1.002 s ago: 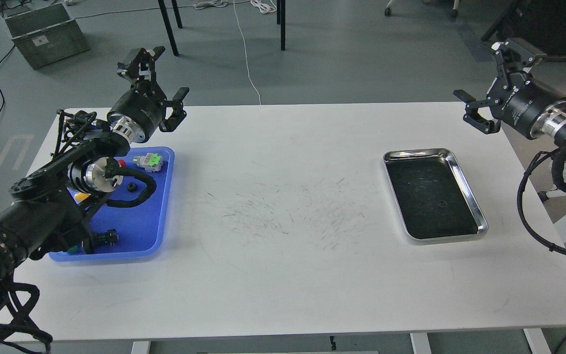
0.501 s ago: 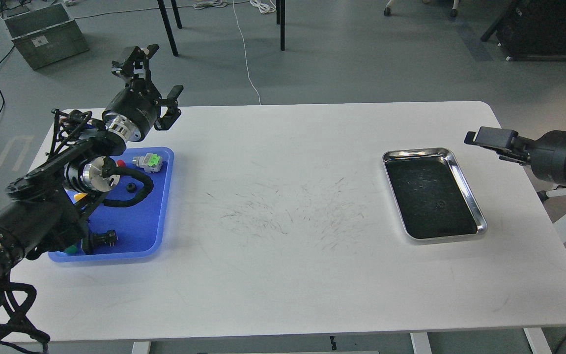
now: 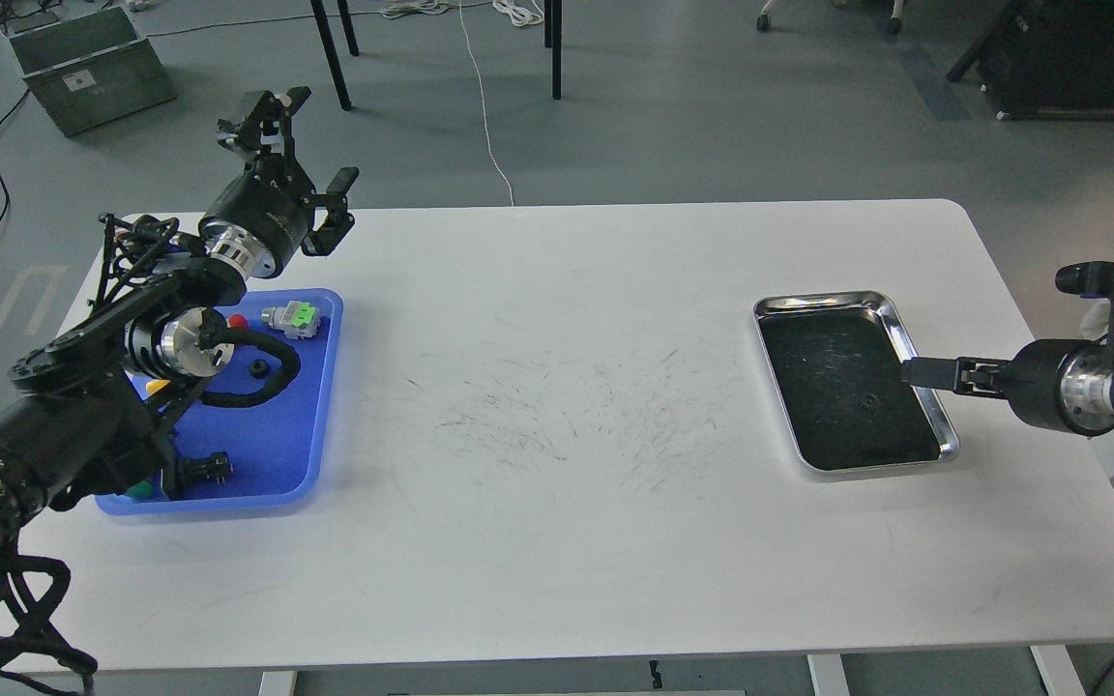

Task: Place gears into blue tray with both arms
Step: 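Move the right gripper down into the metal tray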

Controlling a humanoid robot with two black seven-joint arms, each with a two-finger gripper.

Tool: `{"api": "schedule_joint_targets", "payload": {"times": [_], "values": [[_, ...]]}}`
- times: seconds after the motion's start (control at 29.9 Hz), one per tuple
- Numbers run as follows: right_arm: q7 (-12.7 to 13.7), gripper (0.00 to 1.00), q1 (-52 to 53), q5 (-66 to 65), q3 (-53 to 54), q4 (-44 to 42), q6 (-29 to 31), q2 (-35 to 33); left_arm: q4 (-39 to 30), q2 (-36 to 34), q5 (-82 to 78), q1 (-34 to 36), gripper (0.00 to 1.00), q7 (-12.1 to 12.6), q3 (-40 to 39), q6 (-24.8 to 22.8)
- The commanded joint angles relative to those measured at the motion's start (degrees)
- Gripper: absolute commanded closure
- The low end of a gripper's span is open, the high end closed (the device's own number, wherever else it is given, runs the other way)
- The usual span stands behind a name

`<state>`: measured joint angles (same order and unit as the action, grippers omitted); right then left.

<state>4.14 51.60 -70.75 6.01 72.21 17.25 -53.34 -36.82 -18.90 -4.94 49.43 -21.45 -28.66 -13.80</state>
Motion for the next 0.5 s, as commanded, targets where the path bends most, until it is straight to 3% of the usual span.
{"api": "schedule_joint_targets", "payload": {"times": [0.0, 0.47], "values": [[0.08, 0.04, 0.16, 0.00, -0.74, -3.03, -0.11, 3.58, -0.01, -0.08, -0.07, 0.05, 0.02, 0.00, 0.00, 0.00], [0.08, 0.10, 0.78, -2.90, -5.13, -8.92, -1.96, 9.92, -0.01, -0.08, -0.15, 0.14, 0.02, -0.09, 0.00, 0.00]]}}
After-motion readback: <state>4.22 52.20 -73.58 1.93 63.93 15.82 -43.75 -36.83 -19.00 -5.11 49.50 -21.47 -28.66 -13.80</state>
